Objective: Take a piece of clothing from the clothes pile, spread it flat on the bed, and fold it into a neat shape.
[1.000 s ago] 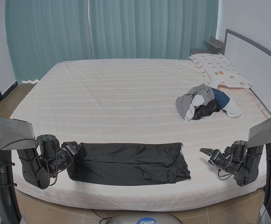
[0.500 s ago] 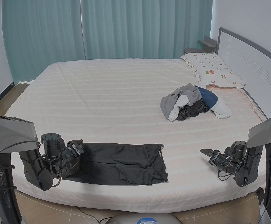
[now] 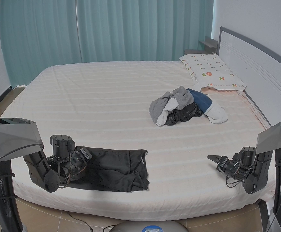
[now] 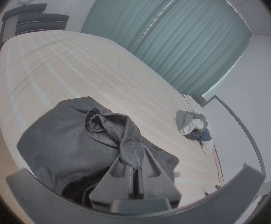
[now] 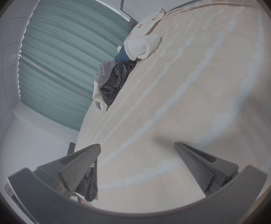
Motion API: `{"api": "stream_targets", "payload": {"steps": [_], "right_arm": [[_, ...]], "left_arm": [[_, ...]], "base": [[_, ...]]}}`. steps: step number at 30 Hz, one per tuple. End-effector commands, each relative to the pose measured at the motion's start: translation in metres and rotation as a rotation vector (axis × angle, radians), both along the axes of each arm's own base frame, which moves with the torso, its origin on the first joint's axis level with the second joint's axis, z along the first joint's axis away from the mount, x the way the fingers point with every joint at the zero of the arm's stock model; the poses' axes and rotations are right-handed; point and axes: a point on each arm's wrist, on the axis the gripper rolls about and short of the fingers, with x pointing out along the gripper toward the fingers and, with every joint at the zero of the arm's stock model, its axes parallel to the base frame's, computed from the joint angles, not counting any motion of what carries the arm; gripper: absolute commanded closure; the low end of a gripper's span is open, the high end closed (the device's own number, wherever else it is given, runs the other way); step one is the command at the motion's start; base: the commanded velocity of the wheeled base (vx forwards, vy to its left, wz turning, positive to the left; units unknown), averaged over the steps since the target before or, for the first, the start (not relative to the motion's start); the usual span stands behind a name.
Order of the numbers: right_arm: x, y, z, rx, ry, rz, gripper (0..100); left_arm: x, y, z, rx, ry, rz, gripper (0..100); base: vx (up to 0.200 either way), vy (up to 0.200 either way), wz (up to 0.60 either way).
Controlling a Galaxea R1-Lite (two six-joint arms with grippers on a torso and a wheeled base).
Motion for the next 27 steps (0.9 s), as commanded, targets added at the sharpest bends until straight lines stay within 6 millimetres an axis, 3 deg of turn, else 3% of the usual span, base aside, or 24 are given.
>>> {"api": "stream_targets", "payload": {"steps": [1, 10, 25, 26, 27], "right_arm": [[0.0, 0.0, 0.0, 0.0, -0.005, 0.001, 0], [0.0, 0.0, 0.0, -0.005, -0.007, 0.003, 0], [0.0, 0.0, 0.0, -0.012, -0.008, 0.007, 0], [0.0, 0.0, 0.0, -0.012, -0.008, 0.007, 0], [0.0, 0.0, -0.001, -0.012, -0.007, 0.007, 0]], "left_arm": [[0.002, -0.008, 0.001, 0.0, -0.009, -0.017, 100], [-0.001, -0.025, -0.01, 0.014, 0.017, -0.055, 100], [0.008, -0.06, -0.03, 0.068, 0.076, -0.096, 100], [0.009, -0.061, -0.033, 0.071, 0.075, -0.091, 0], [0.01, -0.062, -0.033, 0.072, 0.075, -0.088, 0]], "base": [[0.0, -0.2, 0.0], [0.0, -0.2, 0.0], [0.0, 0.0, 0.0], [0.0, 0.0, 0.0], [0.0, 0.0, 0.0]]}}
